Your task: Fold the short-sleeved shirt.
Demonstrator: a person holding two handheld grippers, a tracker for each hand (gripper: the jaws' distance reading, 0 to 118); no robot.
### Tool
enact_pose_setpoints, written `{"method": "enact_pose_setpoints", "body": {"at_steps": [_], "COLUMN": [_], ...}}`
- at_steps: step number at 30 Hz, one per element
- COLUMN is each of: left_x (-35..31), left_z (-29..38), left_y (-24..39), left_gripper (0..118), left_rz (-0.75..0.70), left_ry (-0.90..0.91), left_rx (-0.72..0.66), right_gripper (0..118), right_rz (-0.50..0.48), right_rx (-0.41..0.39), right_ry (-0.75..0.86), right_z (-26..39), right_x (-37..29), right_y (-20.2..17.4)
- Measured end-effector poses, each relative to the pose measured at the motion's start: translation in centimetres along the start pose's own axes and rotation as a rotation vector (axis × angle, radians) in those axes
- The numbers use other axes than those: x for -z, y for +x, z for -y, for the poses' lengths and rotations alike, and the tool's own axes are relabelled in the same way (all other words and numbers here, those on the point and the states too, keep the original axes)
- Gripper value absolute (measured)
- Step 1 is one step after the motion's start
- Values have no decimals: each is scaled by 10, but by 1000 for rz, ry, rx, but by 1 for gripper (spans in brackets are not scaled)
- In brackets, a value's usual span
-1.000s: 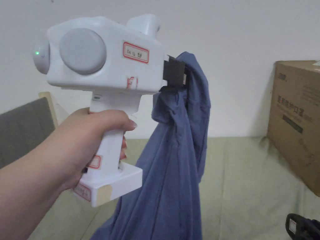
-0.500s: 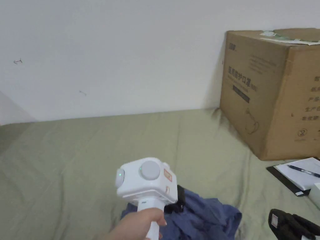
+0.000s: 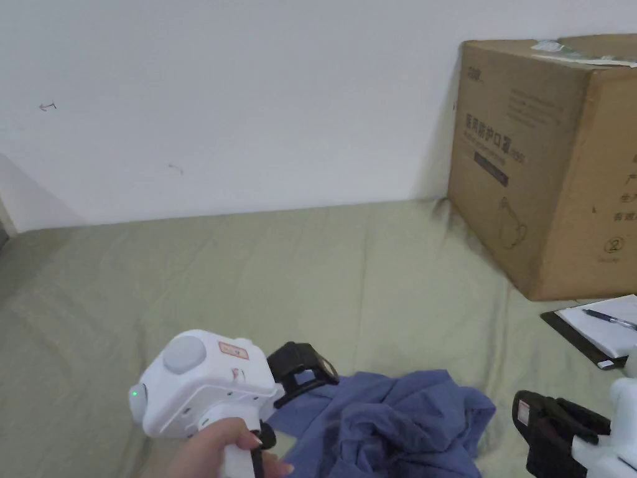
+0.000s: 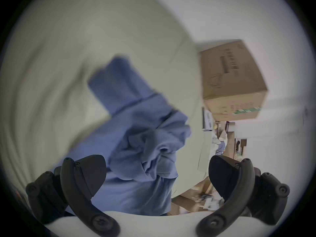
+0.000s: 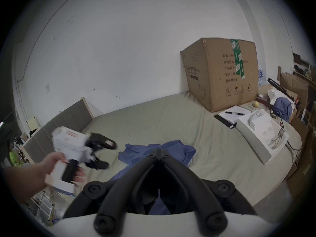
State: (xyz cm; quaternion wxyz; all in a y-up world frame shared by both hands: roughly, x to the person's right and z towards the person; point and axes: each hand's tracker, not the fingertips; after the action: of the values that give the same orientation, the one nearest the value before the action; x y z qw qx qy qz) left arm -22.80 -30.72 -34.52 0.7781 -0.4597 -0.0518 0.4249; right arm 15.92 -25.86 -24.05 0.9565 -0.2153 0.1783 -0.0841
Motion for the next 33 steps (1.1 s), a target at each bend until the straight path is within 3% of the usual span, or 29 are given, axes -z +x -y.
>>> {"method": "enact_pose_setpoints", "body": {"at_steps": [4, 6, 7, 8, 9, 10, 12, 15, 20, 25, 26, 27, 28, 29, 30, 31, 33], "left_x": [-118, -161, -175, -187, -194, -198, -209, -206, -201, -155, -136, -117, -98, -78, -54, -37, -3], "left_z": [45, 85, 101, 119, 134, 147, 175, 201, 195, 113, 96, 87, 80, 78, 82, 84, 88], "left_y": [18, 9, 4, -1, -8, -15, -36, -56, -55, -50, -53, -63, -71, -81, -91, -99, -116], "left_gripper": [117, 102, 85, 49, 21, 4, 0, 0, 0, 3, 27, 64, 88, 97, 97, 115, 118], "left_rz": [-65, -135, -156, -193, -250, -292, -276, -311, -333, -316, -339, -329, -338, -373, -418, -446, -498], "left_ry": [377, 597, 667, 743, 800, 841, 940, 969, 860, 377, 241, 169, 94, 43, -26, -69, -150], "left_rx": [343, 439, 480, 525, 541, 535, 503, 507, 542, 417, 386, 368, 366, 342, 320, 341, 349], "right_gripper": [0, 0, 0, 0, 0, 0, 0, 0, 0, 0, 0, 0, 0, 0, 0, 0, 0], "right_rz": [-12, -11, -5, 6, 17, 28, 35, -1, 0, -45, -65, -81, -99, -116, -120, -120, -126], "right_rx": [-60, -95, -108, -119, -125, -119, -88, -65, -131, -94, -71, -50, -32, -19, -18, -19, -23], "right_ry": [58, 123, 157, 199, 238, 266, 321, 328, 275, 256, 230, 214, 203, 190, 182, 176, 155], "right_z": [-3, 2, 6, 11, 17, 21, 29, 36, 29, 17, 15, 15, 14, 15, 15, 16, 20], "right_x": [-13, -21, -25, -30, -35, -39, -48, -56, -57, -54, -52, -51, -50, -48, -47, -46, -43], "right_y": [-13, -20, -23, -26, -29, -31, -32, -28, -31, -35, -36, -36, -36, -36, -36, -35, -34]}}
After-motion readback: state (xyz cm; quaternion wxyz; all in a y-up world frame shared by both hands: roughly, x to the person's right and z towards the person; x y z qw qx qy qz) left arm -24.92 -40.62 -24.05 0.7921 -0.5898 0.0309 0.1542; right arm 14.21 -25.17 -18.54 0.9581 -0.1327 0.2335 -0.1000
